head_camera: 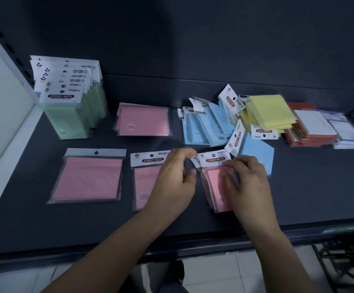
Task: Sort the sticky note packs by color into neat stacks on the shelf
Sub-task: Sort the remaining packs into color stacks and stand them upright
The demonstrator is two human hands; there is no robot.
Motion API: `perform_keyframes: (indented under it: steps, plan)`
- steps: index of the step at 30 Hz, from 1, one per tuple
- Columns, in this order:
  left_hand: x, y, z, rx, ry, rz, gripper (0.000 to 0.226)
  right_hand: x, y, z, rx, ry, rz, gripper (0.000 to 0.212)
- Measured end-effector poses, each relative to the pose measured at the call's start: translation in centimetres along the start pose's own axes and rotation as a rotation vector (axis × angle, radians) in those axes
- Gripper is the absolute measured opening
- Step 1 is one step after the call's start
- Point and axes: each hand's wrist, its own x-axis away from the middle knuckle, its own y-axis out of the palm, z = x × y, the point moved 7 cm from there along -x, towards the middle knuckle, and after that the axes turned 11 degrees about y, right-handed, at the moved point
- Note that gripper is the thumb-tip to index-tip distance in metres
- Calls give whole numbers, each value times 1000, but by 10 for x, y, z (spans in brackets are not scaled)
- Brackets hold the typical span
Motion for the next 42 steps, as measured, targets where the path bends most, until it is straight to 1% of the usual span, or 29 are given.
perform_keyframes:
  steps: [2,3,4,5,7,9,11,12,13,14,15,18,21,23,25,27,29,30,31,32,33,35,37,38,40,42]
  plan:
    - [-5,-28,-8,-38,-27,97,34,-1,-3,-18,4,-97,75,23]
    - [-8,-43,-13,-87,-32,144,34,-2,-1,-29,-38,-137,75,23]
    - [-10,-58,-18,-162,-32,183,34,-4,3,-40,-117,-156,32,23]
    - [-13,-73,-24,-250,-38,211,36,-6,9,-51,-220,-150,-53,24]
    - [-15,-96,-38,-399,-88,228,47,-13,30,-71,-409,-55,-283,28]
    - [-17,-107,-52,-442,-149,202,57,-21,57,-84,-472,31,-454,40]
    - [-17,-107,-59,-362,-177,158,51,-29,78,-96,-468,61,-521,55]
    - [-17,-105,-59,-308,-177,145,46,-32,84,-101,-490,95,-532,64]
    - [-16,-104,-58,-270,-176,143,44,-35,91,-102,-539,144,-544,68]
    - [-14,-105,-57,-250,-167,152,45,-36,94,-103,-592,201,-550,65]
    - [-12,-106,-55,-236,-156,164,47,-38,97,-103,-646,246,-549,57]
    - [-7,-105,-51,-173,-132,174,51,-39,100,-100,-717,289,-490,40]
    - [-3,-110,-57,-55,-248,269,54,-37,98,-100,-736,283,-378,30]
    - [0,-117,-62,50,-316,365,47,-35,95,-100,-776,281,-309,22]
    - [2,-124,-63,144,-342,449,38,-33,89,-100,-855,272,-258,12]
    - [5,-131,-56,218,-342,524,24,-29,81,-101,-933,255,-226,15]
    - [9,-135,-51,362,-324,593,8,-26,75,-103,-1048,255,-236,18]
    - [10,-137,-50,434,-313,616,6,-25,73,-104,-1107,255,-267,21]
    - [13,-138,-49,485,-295,623,13,-23,72,-105,-1145,244,-320,26]
    - [14,-138,-47,520,-276,597,19,-20,70,-107,-1134,206,-391,30]
    - [16,-137,-45,528,-259,535,24,-16,69,-109,-1080,146,-472,34]
    - [23,-124,-39,514,-259,314,36,-5,67,-107,-966,67,-595,37]
    - [35,-107,-36,495,-311,113,52,2,63,-94,-905,110,-610,37]
    - [40,-102,-37,470,-326,63,56,5,63,-87,-869,147,-602,36]
    - [48,-98,-41,353,-306,42,55,11,67,-78,-810,196,-593,36]
    - [53,-107,-44,258,-301,118,49,16,69,-87,-752,128,-584,37]
